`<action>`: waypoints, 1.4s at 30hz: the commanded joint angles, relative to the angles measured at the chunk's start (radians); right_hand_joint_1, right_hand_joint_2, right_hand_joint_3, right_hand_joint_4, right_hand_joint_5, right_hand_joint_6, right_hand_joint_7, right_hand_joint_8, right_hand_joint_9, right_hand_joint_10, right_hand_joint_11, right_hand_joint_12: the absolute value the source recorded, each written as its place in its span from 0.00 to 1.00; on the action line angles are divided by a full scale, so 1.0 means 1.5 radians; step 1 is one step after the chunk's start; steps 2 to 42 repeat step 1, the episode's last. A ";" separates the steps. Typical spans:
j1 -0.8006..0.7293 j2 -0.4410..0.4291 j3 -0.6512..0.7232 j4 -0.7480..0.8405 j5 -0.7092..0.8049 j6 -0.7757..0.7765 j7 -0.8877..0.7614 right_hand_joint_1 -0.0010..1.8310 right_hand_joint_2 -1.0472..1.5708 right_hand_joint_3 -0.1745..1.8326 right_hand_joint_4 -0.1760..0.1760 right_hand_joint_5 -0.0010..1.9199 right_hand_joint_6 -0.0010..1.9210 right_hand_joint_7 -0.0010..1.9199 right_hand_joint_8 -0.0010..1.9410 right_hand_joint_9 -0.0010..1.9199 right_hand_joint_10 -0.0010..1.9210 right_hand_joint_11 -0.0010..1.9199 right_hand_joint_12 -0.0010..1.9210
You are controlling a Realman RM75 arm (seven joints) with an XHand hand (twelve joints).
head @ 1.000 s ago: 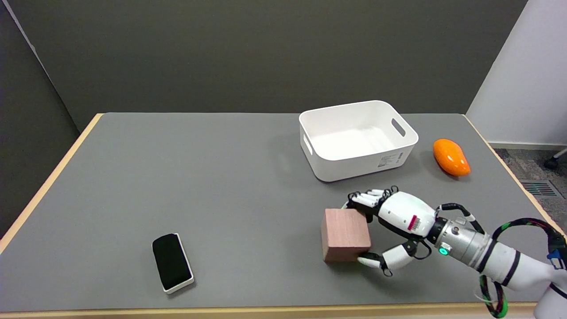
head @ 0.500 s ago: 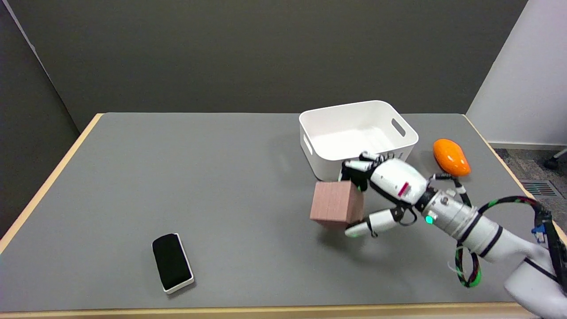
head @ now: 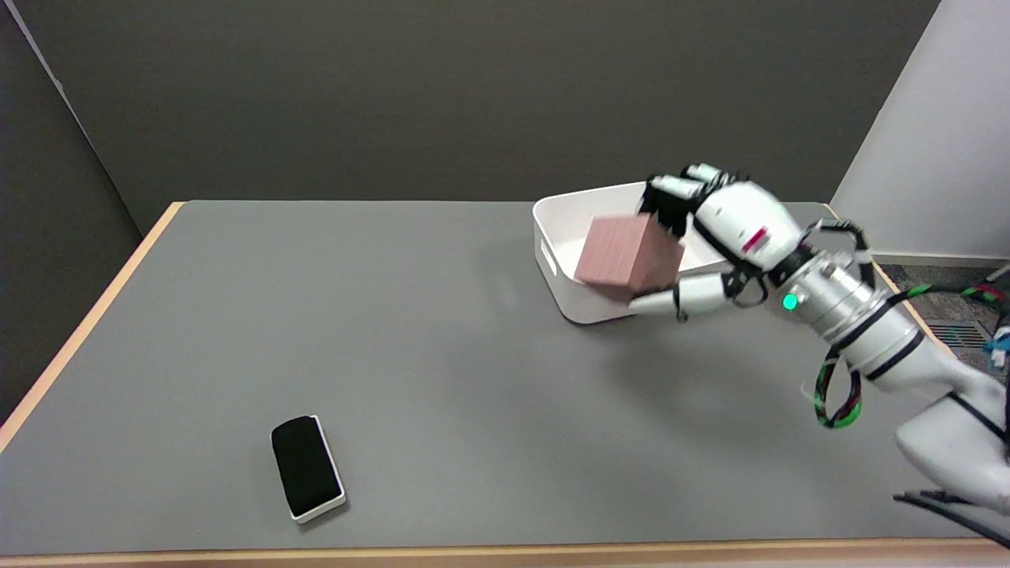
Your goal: Pick up wooden cube.
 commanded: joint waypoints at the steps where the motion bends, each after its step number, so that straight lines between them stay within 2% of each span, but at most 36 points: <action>1: 0.160 0.029 0.044 -0.076 0.028 -0.026 -0.016 0.64 0.85 0.21 0.00 0.30 0.75 0.41 0.84 0.42 0.74 0.17 1.00; 42: 0.160 0.029 0.044 -0.076 0.028 -0.026 -0.016 0.64 0.85 0.21 0.00 0.30 0.75 0.41 0.84 0.42 0.74 0.17 1.00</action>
